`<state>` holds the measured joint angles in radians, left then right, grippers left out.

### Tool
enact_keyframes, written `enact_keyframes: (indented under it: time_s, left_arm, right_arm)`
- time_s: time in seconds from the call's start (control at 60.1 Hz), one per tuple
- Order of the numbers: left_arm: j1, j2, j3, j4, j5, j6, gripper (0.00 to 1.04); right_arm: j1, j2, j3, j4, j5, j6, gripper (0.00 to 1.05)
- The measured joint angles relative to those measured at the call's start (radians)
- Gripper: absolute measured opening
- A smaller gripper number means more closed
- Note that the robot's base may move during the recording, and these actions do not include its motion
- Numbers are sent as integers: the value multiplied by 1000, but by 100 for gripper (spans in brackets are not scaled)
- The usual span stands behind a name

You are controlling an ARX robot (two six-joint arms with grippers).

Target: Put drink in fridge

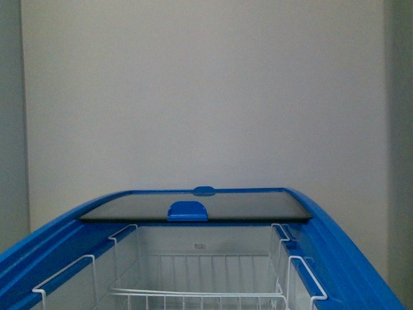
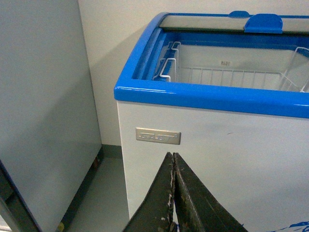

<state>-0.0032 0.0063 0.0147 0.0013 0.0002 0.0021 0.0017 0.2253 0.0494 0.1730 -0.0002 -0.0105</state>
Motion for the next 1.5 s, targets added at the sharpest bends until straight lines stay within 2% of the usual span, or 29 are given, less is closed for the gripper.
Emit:
enact_keyframes:
  time_s: [0.216, 0.333, 0.649, 0.783, 0.949, 1.099, 1.166, 1.199, 1.499]
  left_arm:
    - [0, 0, 0, 0, 0, 0, 3]
    - [0, 0, 0, 0, 0, 0, 3]
    - [0, 0, 0, 0, 0, -1, 4]
    - [0, 0, 0, 0, 0, 0, 28]
    - [0, 0, 0, 0, 0, 0, 51]
    - [0, 0, 0, 0, 0, 0, 86]
    - [0, 0, 0, 0, 0, 0, 98]
    - [0, 0, 0, 0, 0, 0, 98]
    - [0, 0, 0, 0, 0, 0, 97]
  right_arm:
    - [0, -44, -21, -15, 0, 0, 3]
    - [0, -182, -33, -161, 0, 0, 3]
    - [0, -221, -33, -172, 0, 0, 3]
    - [0, -221, -33, -172, -1, 0, 23]
    - [0, -221, -33, -172, 0, 0, 47]
    - [0, -221, -33, -172, 0, 0, 80]
    - [0, -221, -33, -172, 0, 0, 93]
    - [0, -221, -33, -172, -1, 1, 98]
    - [0, -221, -33, -172, 0, 1, 97]
